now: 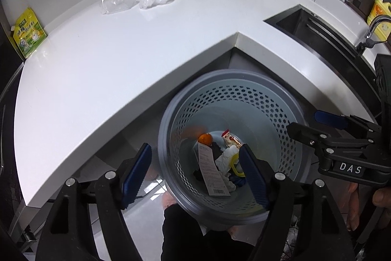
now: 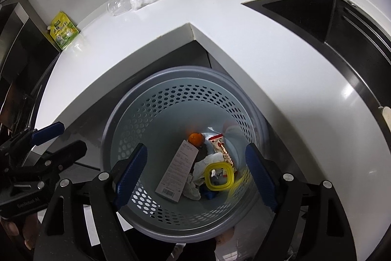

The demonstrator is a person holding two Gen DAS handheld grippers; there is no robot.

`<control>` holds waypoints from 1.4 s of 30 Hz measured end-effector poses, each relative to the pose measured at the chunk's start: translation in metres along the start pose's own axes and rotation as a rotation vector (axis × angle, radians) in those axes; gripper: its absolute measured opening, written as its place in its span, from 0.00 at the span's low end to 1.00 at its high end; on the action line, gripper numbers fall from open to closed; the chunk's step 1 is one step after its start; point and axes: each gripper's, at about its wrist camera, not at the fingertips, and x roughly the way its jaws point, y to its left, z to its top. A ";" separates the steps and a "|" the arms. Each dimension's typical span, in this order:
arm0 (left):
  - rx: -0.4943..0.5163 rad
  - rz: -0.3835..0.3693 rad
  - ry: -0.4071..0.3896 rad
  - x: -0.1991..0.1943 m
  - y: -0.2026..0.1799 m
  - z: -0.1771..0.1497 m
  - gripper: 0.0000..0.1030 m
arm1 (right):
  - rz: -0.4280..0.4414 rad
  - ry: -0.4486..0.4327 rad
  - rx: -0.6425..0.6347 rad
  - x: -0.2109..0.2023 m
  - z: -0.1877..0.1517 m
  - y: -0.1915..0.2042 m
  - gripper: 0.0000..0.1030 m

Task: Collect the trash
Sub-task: 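Move both tools back toward the clear plastic bags on the counter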

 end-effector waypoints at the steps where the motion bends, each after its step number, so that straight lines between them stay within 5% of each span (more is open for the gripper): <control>1: -0.002 0.000 -0.004 -0.002 0.001 0.002 0.73 | 0.001 -0.004 -0.001 -0.002 0.001 0.001 0.76; 25: 0.001 0.029 -0.160 -0.028 0.067 0.104 0.85 | -0.038 -0.156 0.003 -0.029 0.085 0.054 0.76; 42: -0.020 0.078 -0.244 0.009 0.176 0.210 0.93 | -0.043 -0.224 0.020 0.023 0.195 0.108 0.76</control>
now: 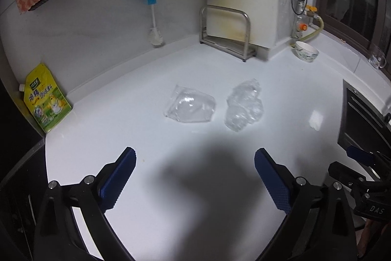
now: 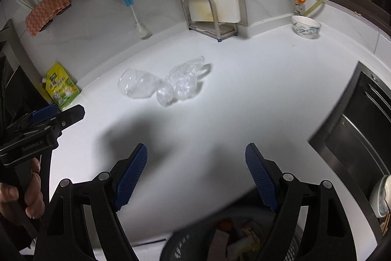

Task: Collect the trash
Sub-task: 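Move both tools back toward the clear plastic bags on the counter, then close the right tool on the crumpled clear plastic bag and lift it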

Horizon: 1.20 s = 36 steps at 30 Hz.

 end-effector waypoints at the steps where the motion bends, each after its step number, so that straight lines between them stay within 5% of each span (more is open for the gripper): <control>1: 0.001 0.001 0.001 0.007 0.006 0.005 0.93 | -0.002 0.003 0.005 0.007 0.005 0.002 0.76; 25: 0.030 -0.073 0.029 0.110 0.057 0.053 0.93 | -0.074 0.069 0.019 0.137 0.094 0.044 0.76; 36: 0.033 -0.096 0.036 0.133 0.075 0.059 0.93 | -0.179 0.121 0.041 0.181 0.098 0.052 0.76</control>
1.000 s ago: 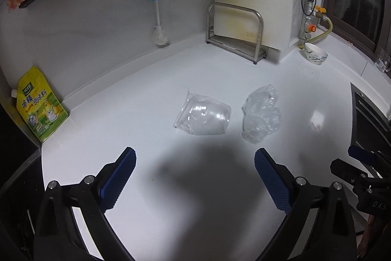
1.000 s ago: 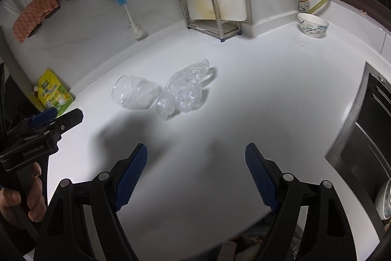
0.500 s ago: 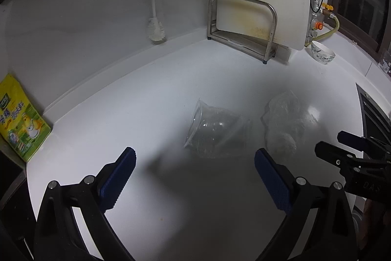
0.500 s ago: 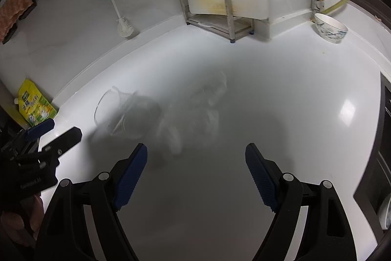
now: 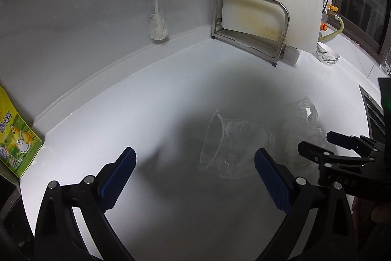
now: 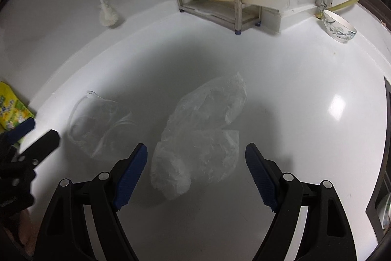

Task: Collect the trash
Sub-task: 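Close the right tool on the crumpled clear plastic bag and lift it, then grasp the clear plastic cup rim with the left tool while the right tool holds the bag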

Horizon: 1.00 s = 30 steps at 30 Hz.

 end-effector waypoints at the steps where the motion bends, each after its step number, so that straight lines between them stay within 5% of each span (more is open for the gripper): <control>1: 0.000 -0.003 -0.001 0.001 0.001 0.001 0.93 | -0.021 0.004 -0.001 0.003 0.000 0.000 0.76; 12: 0.003 -0.030 0.012 0.009 0.003 0.002 0.93 | -0.022 0.006 -0.023 0.014 -0.002 0.006 0.71; 15: 0.004 -0.033 0.018 0.011 0.003 0.002 0.93 | 0.007 0.015 -0.026 0.016 -0.001 0.006 0.55; 17: 0.008 -0.027 0.016 0.013 0.003 0.001 0.93 | 0.015 0.023 -0.042 0.018 -0.002 0.008 0.33; 30: 0.018 -0.036 0.035 0.031 0.006 0.008 0.93 | 0.069 0.004 -0.008 0.005 -0.013 -0.004 0.32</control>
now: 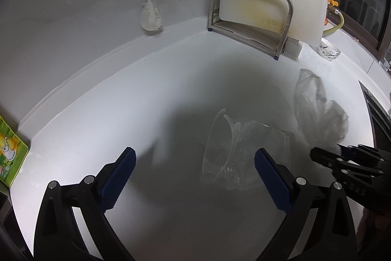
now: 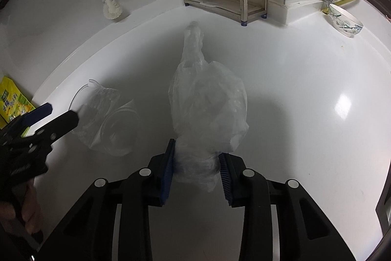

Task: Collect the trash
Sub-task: 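Grasp the clear plastic cup rim with the left tool while the right tool holds the bag, then carry the bag and clear cup back over the basket with both tools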

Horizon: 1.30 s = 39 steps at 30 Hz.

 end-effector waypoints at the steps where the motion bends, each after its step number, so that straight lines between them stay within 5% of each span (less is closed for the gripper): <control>1: 0.001 0.004 0.003 0.002 0.000 0.001 0.93 | 0.001 -0.002 0.001 -0.002 -0.002 0.000 0.32; 13: 0.025 -0.037 0.002 0.016 -0.007 0.008 0.90 | 0.019 -0.014 0.016 -0.015 -0.009 -0.002 0.32; 21: 0.017 -0.078 0.022 0.020 -0.011 0.006 0.58 | 0.016 -0.013 0.011 -0.015 -0.012 -0.002 0.32; 25: 0.019 -0.102 0.019 0.017 -0.015 0.004 0.26 | 0.017 -0.014 0.014 -0.016 -0.012 -0.002 0.32; 28: 0.020 -0.105 0.012 0.013 -0.017 0.004 0.11 | 0.019 -0.014 0.015 -0.016 -0.012 -0.002 0.32; 39: -0.010 -0.105 -0.005 -0.006 -0.020 0.000 0.05 | 0.030 -0.018 0.020 -0.022 -0.015 -0.005 0.32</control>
